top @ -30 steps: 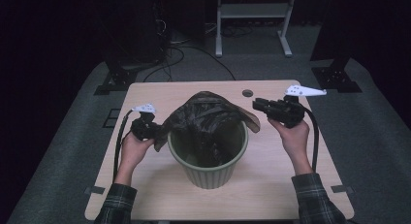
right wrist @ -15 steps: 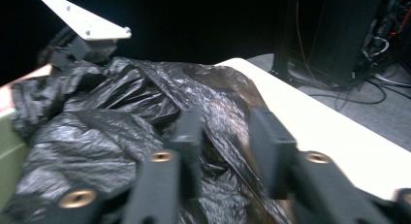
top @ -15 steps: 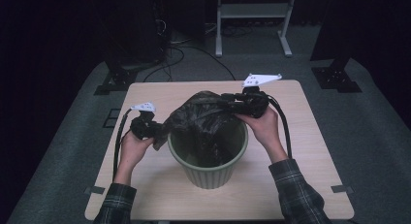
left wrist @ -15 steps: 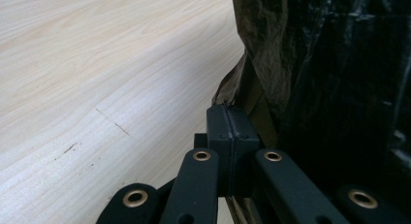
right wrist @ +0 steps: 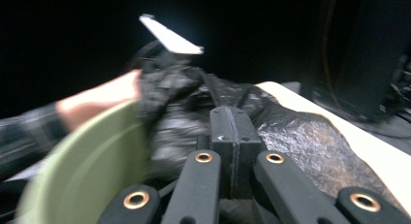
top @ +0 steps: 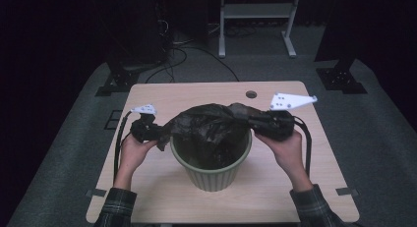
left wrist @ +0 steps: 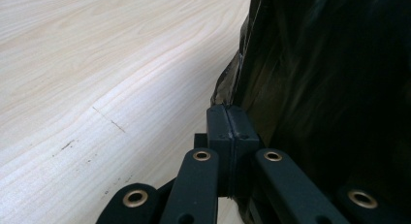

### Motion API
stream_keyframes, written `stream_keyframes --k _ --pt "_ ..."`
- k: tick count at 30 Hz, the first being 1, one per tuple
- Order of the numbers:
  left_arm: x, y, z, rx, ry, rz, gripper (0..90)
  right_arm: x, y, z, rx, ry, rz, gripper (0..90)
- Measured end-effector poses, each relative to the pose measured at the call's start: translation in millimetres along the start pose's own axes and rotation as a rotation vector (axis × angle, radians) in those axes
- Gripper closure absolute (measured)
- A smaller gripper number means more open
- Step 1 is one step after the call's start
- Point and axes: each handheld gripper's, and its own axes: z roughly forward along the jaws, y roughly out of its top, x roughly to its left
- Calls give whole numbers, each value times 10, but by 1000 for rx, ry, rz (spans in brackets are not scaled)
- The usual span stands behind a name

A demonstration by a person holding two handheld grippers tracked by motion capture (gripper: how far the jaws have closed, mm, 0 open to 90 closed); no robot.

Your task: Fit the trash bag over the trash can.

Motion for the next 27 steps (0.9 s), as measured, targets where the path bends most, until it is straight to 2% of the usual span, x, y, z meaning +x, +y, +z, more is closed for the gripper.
stream_keyframes --k 2,5,12,17,19,27 --pt "0 -2 3 1 -2 -1 898 123 -60 -128 -11 23 3 899" --pt "4 -5 18 5 -5 -1 898 227 -189 -261 -13 33 6 900" --pt "12 -53 85 21 -20 -15 898 413 -556 -446 -4 96 39 900" --pt "24 -101 127 31 -27 -25 899 572 -799 -446 37 175 52 899" --pt "29 -116 137 32 -29 -32 898 626 -873 -446 59 186 54 900" --pt "32 -158 205 43 -45 -39 898 672 -1185 -289 164 244 87 900"
